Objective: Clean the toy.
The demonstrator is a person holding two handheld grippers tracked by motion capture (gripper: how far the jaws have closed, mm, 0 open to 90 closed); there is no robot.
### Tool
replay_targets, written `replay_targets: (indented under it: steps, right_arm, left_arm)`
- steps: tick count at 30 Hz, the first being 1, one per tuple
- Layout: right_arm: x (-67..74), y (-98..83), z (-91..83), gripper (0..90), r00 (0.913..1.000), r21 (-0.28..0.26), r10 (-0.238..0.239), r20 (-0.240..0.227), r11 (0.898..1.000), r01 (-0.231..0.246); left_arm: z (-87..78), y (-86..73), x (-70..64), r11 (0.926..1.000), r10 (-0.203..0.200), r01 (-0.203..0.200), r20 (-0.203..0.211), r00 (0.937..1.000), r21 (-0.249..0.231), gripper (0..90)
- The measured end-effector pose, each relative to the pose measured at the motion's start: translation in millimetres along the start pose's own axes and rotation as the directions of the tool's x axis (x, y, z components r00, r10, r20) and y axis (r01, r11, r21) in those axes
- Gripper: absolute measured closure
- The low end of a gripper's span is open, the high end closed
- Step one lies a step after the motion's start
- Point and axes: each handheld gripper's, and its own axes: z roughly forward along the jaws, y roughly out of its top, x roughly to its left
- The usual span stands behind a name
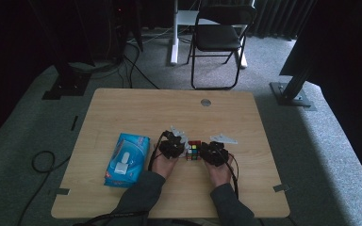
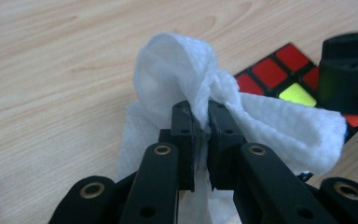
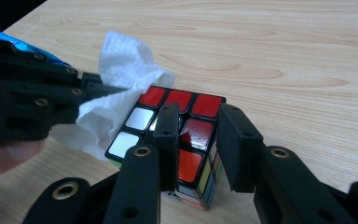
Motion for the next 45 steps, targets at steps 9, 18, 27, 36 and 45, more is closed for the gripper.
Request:
replay_targets:
  steps: [9, 18, 27, 36, 45]
  right_arm:
    - [0.4, 0.1, 0.0, 70.0, 1.0, 0.001, 0.0, 0.001, 1.0, 0.0]
    - [1.7, 0.5, -0.2, 70.0, 0.9998, 0.003, -0.014, 0.011, 1.0, 0.014]
    - [1.8, -0.2, -0.5, 70.0, 0.9997, -0.001, -0.023, 0.012, 1.0, 0.023]
    - [1.8, -0.2, -0.4, 69.9, 0.9994, -0.002, -0.033, 0.013, 0.999, 0.033]
    - [1.8, -1.2, -0.4, 69.9, 0.9993, -0.009, -0.035, 0.011, 0.999, 0.035]
  left_arm:
    - [17.6, -9.1, 1.7, 0.9975, 0.009, -0.009, 0.003, 1.0, 0.07, 82.5]
    - [19.6, -9.2, 1.6, 0.9962, 0.024, -0.024, 0.002, 0.9997, 0.084, 82.4]
    - [7.5, -6.7, 2.1, 0.9988, -0.005, 0.004, 0.019, 0.9998, 0.05, 82.0]
    - [-20.4, 1.3, -0.1, 0.9991, -0.01, 0.012, 0.066, 0.9978, -0.041, 81.8]
    - [-19.6, -0.8, -8.9, 0.9992, 0.022, -0.02, 0.073, 0.9971, -0.035, 81.8]
